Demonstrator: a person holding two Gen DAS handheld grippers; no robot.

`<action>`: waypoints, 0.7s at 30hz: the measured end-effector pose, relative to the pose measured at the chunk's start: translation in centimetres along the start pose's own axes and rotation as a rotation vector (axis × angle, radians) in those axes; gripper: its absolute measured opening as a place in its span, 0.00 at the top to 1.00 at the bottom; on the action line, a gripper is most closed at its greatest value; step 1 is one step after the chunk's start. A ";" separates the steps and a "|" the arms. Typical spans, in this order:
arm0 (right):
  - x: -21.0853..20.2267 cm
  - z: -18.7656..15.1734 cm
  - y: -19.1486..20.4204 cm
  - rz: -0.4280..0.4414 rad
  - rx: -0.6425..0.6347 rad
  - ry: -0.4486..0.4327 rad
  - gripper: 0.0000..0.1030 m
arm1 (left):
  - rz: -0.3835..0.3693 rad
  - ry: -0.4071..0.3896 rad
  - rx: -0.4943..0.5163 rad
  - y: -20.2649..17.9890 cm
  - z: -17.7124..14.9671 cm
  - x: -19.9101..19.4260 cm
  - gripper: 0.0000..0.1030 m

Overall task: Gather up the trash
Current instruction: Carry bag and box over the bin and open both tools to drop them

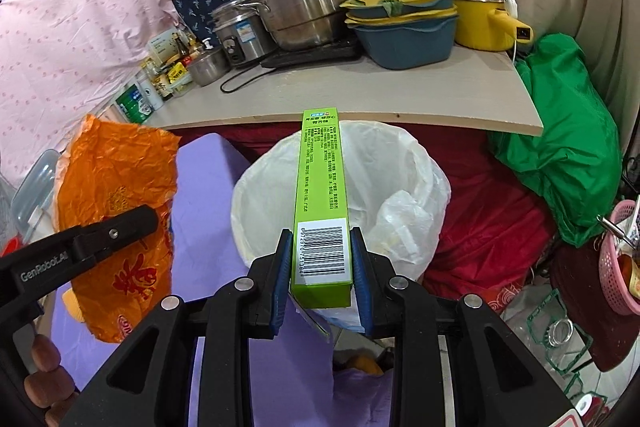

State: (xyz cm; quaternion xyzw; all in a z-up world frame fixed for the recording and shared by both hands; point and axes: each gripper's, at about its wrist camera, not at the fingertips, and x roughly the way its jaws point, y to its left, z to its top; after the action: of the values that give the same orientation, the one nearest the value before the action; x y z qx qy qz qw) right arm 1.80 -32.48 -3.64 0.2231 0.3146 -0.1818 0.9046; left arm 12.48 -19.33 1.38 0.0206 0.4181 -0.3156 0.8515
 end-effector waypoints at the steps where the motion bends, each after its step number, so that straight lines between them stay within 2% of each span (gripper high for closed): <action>1: 0.4 0.0 -0.3 -0.005 0.002 0.006 0.74 | -0.004 0.007 0.002 -0.3 0.2 0.7 0.86; 9: 2.7 -0.1 -1.5 -0.020 0.013 0.047 0.74 | -0.019 0.070 0.002 -1.6 1.2 5.5 0.86; 18: 4.2 0.0 -2.4 -0.031 0.030 0.065 0.74 | -0.016 0.111 -0.012 -1.7 1.7 9.0 0.83; 21: 4.5 -0.1 -2.4 -0.038 0.027 0.069 0.73 | -0.018 0.122 -0.029 -1.5 1.9 9.9 0.76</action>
State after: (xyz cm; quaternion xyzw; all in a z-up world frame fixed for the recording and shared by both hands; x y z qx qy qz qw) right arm 3.94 -35.29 -7.27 0.2353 0.3473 -0.1954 0.8864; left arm 17.44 -26.20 -4.24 0.0237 0.4741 -0.3151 0.8219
